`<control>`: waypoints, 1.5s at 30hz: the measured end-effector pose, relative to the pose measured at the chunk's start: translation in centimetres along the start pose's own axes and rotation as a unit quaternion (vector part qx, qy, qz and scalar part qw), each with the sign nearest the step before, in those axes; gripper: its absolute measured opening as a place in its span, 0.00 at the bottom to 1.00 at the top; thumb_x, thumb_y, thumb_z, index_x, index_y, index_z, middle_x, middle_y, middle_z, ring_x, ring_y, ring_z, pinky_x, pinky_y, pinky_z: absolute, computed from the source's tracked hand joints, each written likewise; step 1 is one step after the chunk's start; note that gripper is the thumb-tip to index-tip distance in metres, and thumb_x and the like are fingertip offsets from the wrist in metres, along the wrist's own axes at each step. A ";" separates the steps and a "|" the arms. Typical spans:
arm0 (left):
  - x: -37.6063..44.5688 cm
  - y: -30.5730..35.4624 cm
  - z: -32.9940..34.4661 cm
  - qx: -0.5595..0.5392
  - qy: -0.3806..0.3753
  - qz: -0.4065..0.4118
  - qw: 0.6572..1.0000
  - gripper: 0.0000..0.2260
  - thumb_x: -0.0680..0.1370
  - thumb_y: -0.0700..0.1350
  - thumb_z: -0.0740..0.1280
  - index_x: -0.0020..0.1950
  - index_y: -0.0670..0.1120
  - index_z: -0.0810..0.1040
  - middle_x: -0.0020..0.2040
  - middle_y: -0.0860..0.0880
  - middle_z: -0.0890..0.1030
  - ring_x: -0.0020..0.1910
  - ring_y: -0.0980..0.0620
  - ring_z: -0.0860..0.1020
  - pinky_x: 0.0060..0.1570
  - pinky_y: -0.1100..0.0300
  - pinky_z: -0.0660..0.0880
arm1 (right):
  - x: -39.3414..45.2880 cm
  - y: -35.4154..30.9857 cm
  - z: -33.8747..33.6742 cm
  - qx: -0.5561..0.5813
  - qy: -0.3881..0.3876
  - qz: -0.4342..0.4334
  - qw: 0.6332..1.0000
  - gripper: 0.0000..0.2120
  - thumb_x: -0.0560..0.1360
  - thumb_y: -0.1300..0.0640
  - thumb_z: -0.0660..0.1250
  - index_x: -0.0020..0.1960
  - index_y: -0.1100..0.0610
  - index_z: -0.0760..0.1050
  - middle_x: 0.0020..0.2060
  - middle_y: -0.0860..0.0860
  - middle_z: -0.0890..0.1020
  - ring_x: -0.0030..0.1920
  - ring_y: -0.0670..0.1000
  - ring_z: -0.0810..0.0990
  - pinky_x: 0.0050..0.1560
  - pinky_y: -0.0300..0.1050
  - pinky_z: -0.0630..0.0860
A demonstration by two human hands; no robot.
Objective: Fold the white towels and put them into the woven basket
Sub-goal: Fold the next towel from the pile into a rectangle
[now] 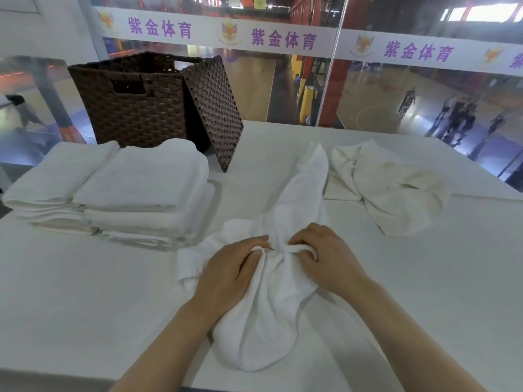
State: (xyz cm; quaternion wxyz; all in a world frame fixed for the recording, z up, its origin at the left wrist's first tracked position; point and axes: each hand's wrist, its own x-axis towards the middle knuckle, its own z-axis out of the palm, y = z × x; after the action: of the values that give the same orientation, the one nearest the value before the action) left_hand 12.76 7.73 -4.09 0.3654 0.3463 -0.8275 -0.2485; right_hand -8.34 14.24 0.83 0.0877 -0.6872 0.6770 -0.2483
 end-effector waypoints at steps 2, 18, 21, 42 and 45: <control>0.2 0.1 0.0 0.010 -0.013 -0.001 1.000 0.16 0.82 0.55 0.53 0.62 0.55 0.78 0.57 0.64 0.80 0.58 0.66 0.76 0.58 0.68 0.70 | -0.9 0.0 0.3 -0.043 0.009 0.039 0.998 0.11 0.74 0.60 0.61 0.53 0.50 0.77 0.46 0.45 0.77 0.48 0.47 0.73 0.50 0.41 0.72; -0.1 0.8 -0.4 -0.055 -0.009 -0.075 0.996 0.04 0.82 0.50 0.59 0.50 0.56 0.72 0.43 0.55 0.81 0.41 0.54 0.79 0.43 0.58 0.74 | 6.5 -3.6 2.4 -0.267 -0.139 0.051 0.952 0.11 0.78 0.50 0.61 0.53 0.57 0.76 0.45 0.51 0.75 0.51 0.55 0.75 0.45 0.46 0.69; 0.0 1.0 -0.7 -0.061 0.011 -0.077 0.995 0.05 0.82 0.48 0.61 0.47 0.54 0.73 0.41 0.56 0.78 0.42 0.54 0.78 0.42 0.63 0.73 | 7.1 -3.9 2.4 -0.297 -0.171 0.096 0.935 0.13 0.77 0.46 0.63 0.45 0.55 0.70 0.37 0.50 0.71 0.45 0.54 0.74 0.42 0.46 0.69; -0.3 0.6 -1.1 -0.125 0.052 -0.048 0.990 0.03 0.81 0.46 0.63 0.49 0.51 0.75 0.45 0.55 0.80 0.47 0.52 0.79 0.46 0.55 0.75 | 0.3 -5.7 3.5 0.314 0.001 0.116 0.942 0.03 0.77 0.53 0.68 0.48 0.49 0.81 0.39 0.46 0.84 0.39 0.45 0.83 0.43 0.37 0.78; -0.2 0.3 -1.0 -0.143 0.050 -0.037 0.988 0.03 0.81 0.48 0.62 0.50 0.51 0.75 0.49 0.54 0.82 0.50 0.50 0.80 0.48 0.50 0.77 | 0.1 -5.9 4.0 0.361 0.021 0.151 0.920 0.03 0.75 0.53 0.72 0.47 0.51 0.80 0.39 0.48 0.85 0.39 0.47 0.84 0.42 0.37 0.78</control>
State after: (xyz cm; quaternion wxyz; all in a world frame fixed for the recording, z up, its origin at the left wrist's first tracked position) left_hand 13.52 7.91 -3.32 0.4430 0.3326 -0.7505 -0.3602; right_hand -1.27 13.69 0.06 0.3525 -0.4929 0.6389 -0.4740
